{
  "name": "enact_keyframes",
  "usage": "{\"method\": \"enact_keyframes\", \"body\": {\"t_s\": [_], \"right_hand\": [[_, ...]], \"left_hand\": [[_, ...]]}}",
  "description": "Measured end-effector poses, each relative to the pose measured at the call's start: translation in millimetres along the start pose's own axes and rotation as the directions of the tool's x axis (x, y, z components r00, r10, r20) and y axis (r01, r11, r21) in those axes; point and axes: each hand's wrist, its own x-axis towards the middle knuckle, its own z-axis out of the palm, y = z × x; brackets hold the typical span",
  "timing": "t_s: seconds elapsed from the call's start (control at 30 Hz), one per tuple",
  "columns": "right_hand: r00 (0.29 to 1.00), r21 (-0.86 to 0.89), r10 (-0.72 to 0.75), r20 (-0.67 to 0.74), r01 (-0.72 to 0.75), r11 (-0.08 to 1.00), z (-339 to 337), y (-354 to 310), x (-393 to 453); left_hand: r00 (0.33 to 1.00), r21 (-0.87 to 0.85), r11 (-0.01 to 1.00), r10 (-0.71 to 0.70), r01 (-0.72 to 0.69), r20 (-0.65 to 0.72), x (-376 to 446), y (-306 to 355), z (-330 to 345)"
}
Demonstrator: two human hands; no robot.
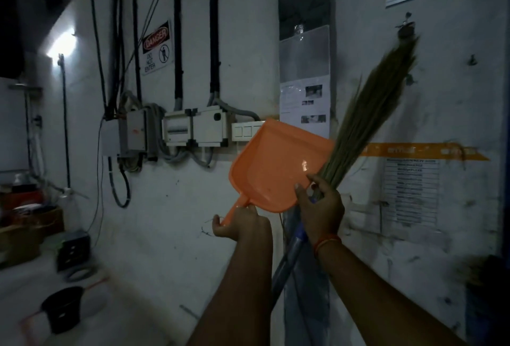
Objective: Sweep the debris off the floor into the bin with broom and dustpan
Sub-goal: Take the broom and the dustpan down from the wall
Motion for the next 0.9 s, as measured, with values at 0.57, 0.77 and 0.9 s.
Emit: {"method": "enact_keyframes", "body": {"t_s": [0.57,0.77,0.9], "right_hand": [[0.99,-0.048,-0.076,0.116,0.082,0.995,-33,-16,21],[0.989,-0.073,-0.09,0.12,0.099,0.992,-47,2,39],[0.988,-0.06,-0.077,0.131,0.085,0.995,-55,17,44]], "left_hand": [[0.842,0.155,0.933,-0.36,0.325,0.402,-24,-39,-90],[0.423,0.631,0.598,-0.8,0.494,0.426,-3,-8,-118],[0.623,0.948,0.264,-0.776,0.177,0.099,3,24,-122]]}}
